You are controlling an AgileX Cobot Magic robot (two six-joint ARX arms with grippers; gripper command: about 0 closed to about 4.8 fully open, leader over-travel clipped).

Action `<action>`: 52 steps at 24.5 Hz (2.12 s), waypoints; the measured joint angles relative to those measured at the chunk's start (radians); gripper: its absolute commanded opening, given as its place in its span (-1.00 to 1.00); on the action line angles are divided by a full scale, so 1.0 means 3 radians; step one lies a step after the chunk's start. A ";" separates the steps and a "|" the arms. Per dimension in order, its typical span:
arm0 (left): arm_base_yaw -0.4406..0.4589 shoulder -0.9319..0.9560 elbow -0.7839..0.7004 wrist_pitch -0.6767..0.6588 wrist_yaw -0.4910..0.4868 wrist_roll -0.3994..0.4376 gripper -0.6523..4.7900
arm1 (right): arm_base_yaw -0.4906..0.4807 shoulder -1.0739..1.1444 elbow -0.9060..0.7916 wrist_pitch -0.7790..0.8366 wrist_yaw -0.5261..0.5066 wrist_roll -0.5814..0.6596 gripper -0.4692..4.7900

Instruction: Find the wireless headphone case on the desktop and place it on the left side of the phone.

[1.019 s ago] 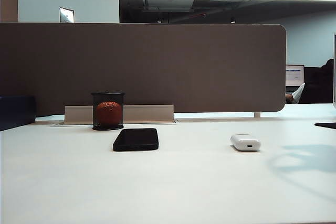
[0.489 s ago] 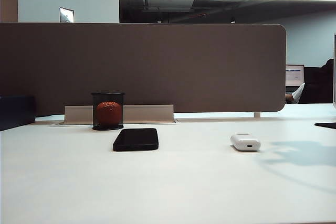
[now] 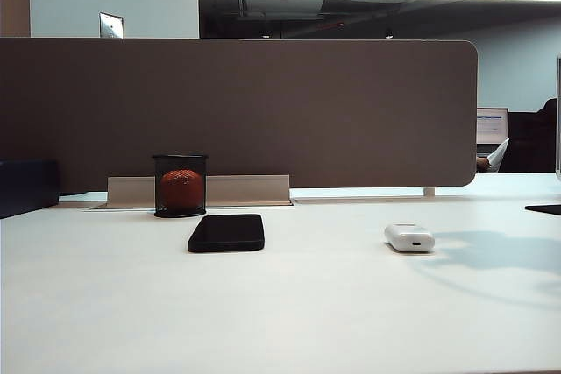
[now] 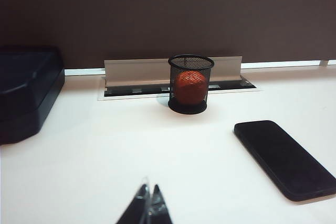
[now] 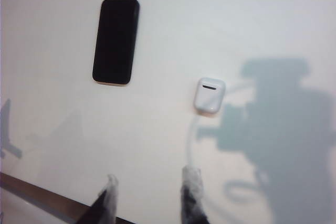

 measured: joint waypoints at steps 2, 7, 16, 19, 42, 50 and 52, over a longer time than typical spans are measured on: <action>0.0000 0.0000 0.0000 0.0000 0.0000 0.0000 -0.78 | 0.0023 -0.0001 -0.0004 0.0013 -0.0004 -0.0023 -0.22; 0.0000 0.0000 0.0000 -0.0001 -0.0001 0.0000 -0.78 | 0.0024 -0.0340 -0.0741 0.0272 0.0000 -0.0033 -0.22; 0.0000 0.0000 0.0000 -0.0001 0.0000 0.0000 -0.78 | 0.0019 -0.0816 -0.1979 0.1247 0.0075 0.0242 -0.04; 0.0000 0.0000 0.0000 -0.0003 0.0000 0.0000 -0.78 | 0.0022 -0.0763 -0.2209 0.1400 0.0076 0.0306 0.27; 0.0000 0.0000 0.0000 -0.0011 0.0001 0.0000 -0.78 | 0.0768 0.0100 -0.2522 0.2392 0.1397 0.0669 1.00; 0.0000 0.0000 0.0000 -0.0011 0.0001 0.0000 -0.78 | 0.0777 0.0338 -0.2518 0.2762 0.1383 0.0927 1.00; 0.0000 0.0000 -0.0001 -0.0013 0.0001 0.0000 -0.78 | 0.0801 0.0389 -0.2514 0.2851 0.1369 0.0936 1.00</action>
